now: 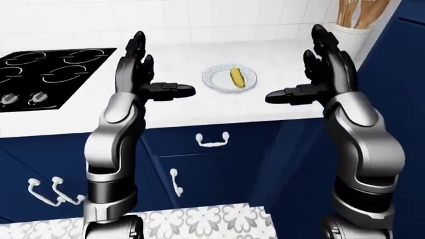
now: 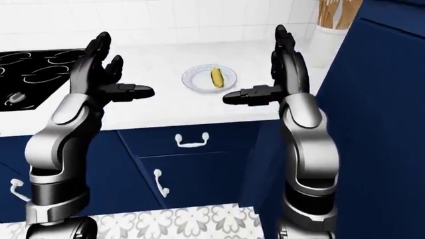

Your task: Place the corn on the top rack of the oven.

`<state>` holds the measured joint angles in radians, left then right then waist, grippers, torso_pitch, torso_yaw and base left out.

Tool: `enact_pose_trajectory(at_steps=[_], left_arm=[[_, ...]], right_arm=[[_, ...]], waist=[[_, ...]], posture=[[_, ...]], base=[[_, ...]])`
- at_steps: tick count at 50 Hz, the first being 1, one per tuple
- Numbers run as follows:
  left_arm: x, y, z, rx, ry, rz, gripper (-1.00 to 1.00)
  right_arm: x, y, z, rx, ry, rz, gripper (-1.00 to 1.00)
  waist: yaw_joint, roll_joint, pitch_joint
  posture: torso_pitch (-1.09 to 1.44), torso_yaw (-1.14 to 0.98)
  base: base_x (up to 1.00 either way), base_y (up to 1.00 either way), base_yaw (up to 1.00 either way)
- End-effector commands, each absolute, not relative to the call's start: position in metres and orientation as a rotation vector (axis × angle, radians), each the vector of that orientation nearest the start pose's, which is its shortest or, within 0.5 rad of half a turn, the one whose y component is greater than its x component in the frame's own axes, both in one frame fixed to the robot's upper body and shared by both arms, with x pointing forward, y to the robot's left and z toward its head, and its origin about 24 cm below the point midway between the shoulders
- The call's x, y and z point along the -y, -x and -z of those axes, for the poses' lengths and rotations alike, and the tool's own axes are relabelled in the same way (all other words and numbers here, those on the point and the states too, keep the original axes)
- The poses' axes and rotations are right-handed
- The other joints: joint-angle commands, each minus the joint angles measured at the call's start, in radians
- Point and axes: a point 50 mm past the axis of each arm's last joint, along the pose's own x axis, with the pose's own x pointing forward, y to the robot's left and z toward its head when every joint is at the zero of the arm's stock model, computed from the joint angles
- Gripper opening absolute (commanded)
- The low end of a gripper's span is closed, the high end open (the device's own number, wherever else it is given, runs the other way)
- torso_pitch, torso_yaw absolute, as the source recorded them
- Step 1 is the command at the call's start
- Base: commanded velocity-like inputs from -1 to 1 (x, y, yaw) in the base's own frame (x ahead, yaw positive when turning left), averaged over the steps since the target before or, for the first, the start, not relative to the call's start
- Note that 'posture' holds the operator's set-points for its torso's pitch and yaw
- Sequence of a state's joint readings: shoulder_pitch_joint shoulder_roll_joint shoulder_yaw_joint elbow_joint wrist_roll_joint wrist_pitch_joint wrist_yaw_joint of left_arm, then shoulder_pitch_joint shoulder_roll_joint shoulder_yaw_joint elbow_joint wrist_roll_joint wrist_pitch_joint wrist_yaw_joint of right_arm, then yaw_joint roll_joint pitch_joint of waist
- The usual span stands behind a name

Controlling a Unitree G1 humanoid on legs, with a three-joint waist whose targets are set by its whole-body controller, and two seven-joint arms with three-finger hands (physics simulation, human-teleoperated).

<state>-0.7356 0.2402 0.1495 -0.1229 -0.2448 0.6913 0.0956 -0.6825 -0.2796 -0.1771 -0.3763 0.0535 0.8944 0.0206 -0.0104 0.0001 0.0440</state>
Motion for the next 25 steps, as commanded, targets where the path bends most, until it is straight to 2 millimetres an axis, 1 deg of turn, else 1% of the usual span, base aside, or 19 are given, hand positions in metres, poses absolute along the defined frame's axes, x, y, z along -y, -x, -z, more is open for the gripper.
enact_pose_trajectory(at_steps=[1,3,4,5,6,7,9,10,14,16,17,18,19,20,21,22,23,24,25], left_arm=[[-0.1685,-0.3356,-0.2509,0.258,0.023,-0.005,1.00],[-0.1687,-0.3352,-0.2509,0.258,0.022,-0.006,1.00],[-0.1684,-0.3346,-0.2515,0.260,0.022,-0.005,1.00],[-0.1684,-0.3348,-0.2507,0.259,0.022,-0.006,1.00],[-0.1683,-0.3344,-0.2510,0.259,0.022,-0.005,1.00],[-0.1685,-0.3345,-0.2514,0.260,0.023,-0.005,1.00],[-0.1681,-0.3346,-0.2515,0.259,0.022,-0.004,1.00],[-0.1681,-0.3349,-0.2513,0.259,0.022,-0.004,1.00],[-0.1669,-0.3344,-0.2516,0.260,0.022,-0.001,1.00],[-0.1674,-0.3344,-0.2514,0.261,0.022,-0.001,1.00],[-0.1673,-0.3343,-0.2510,0.260,0.021,-0.001,1.00],[-0.1671,-0.3337,-0.2517,0.261,0.022,-0.001,1.00],[-0.1672,-0.3336,-0.2522,0.261,0.021,-0.001,1.00],[-0.1673,-0.3337,-0.2520,0.261,0.022,-0.001,1.00],[-0.1672,-0.3337,-0.2519,0.261,0.021,-0.001,1.00],[-0.1670,-0.3334,-0.2523,0.262,0.021,0.000,1.00],[-0.1672,-0.3337,-0.2521,0.261,0.021,-0.001,1.00],[-0.1672,-0.3337,-0.2521,0.261,0.021,-0.001,1.00],[-0.1672,-0.3336,-0.2520,0.261,0.021,-0.001,1.00]], right_arm=[[0.1793,-0.3055,-0.2625,0.261,0.155,0.047,1.00],[0.1793,-0.3050,-0.2623,0.261,0.156,0.047,1.00],[0.1797,-0.3048,-0.2621,0.261,0.156,0.048,1.00],[0.1798,-0.3046,-0.2625,0.262,0.156,0.048,1.00],[0.1796,-0.3043,-0.2631,0.262,0.156,0.049,1.00],[0.1797,-0.3045,-0.2628,0.262,0.157,0.049,1.00],[0.1794,-0.3048,-0.2630,0.261,0.157,0.048,1.00],[0.1794,-0.3051,-0.2629,0.261,0.157,0.048,1.00],[0.1798,-0.3050,-0.2631,0.263,0.156,0.048,1.00],[0.1790,-0.3043,-0.2641,0.264,0.156,0.047,1.00],[0.1790,-0.3046,-0.2631,0.264,0.155,0.046,1.00],[0.1785,-0.3046,-0.2634,0.265,0.156,0.044,1.00],[0.1787,-0.3046,-0.2637,0.265,0.155,0.045,1.00],[0.1786,-0.3042,-0.2643,0.265,0.155,0.046,1.00],[0.1785,-0.3041,-0.2643,0.265,0.155,0.046,1.00],[0.1785,-0.3040,-0.2645,0.266,0.155,0.046,1.00],[0.1788,-0.3044,-0.2641,0.266,0.155,0.047,1.00],[0.1788,-0.3043,-0.2644,0.266,0.155,0.048,1.00],[0.1790,-0.3045,-0.2637,0.266,0.155,0.047,1.00]], waist=[[0.002,-0.002,-0.015],[-0.004,0.032,-0.023],[-0.006,0.058,-0.033],[-0.005,0.091,-0.066],[0.007,0.062,-0.030],[-0.003,0.080,-0.015],[0.010,0.066,-0.032],[0.011,0.060,-0.036],[0.019,0.023,-0.037],[0.022,-0.005,-0.035],[0.024,-0.025,-0.038],[0.025,-0.053,-0.046],[0.030,-0.050,-0.062],[0.021,-0.044,-0.044],[0.022,-0.062,-0.030],[0.017,-0.061,-0.031],[0.013,-0.053,-0.039],[0.013,-0.046,-0.041],[0.012,-0.039,-0.038]], posture=[[0.00,0.00],[0.00,0.00],[0.00,0.00],[0.00,0.00],[0.00,0.00],[0.00,0.00],[0.00,0.00],[0.00,0.00],[0.00,0.00],[0.00,0.00],[0.00,0.00],[0.00,0.00],[0.00,0.00],[0.00,0.00],[0.00,0.00],[0.00,0.00],[0.00,0.00],[0.00,0.00],[0.00,0.00]], base=[[0.36,0.00,0.00],[0.36,0.00,0.00],[0.34,0.00,0.00],[0.30,0.00,0.00],[0.28,0.00,0.00],[0.26,0.00,0.00],[0.24,0.00,0.00],[0.20,0.00,0.00],[0.17,0.00,0.00],[0.16,0.00,0.00],[0.16,0.00,0.00],[0.16,0.00,0.00],[0.16,0.00,0.00],[0.16,0.00,0.00],[0.16,0.00,0.00],[0.16,0.00,0.00],[0.16,0.00,0.00],[0.16,0.00,0.00],[0.16,0.00,0.00]])
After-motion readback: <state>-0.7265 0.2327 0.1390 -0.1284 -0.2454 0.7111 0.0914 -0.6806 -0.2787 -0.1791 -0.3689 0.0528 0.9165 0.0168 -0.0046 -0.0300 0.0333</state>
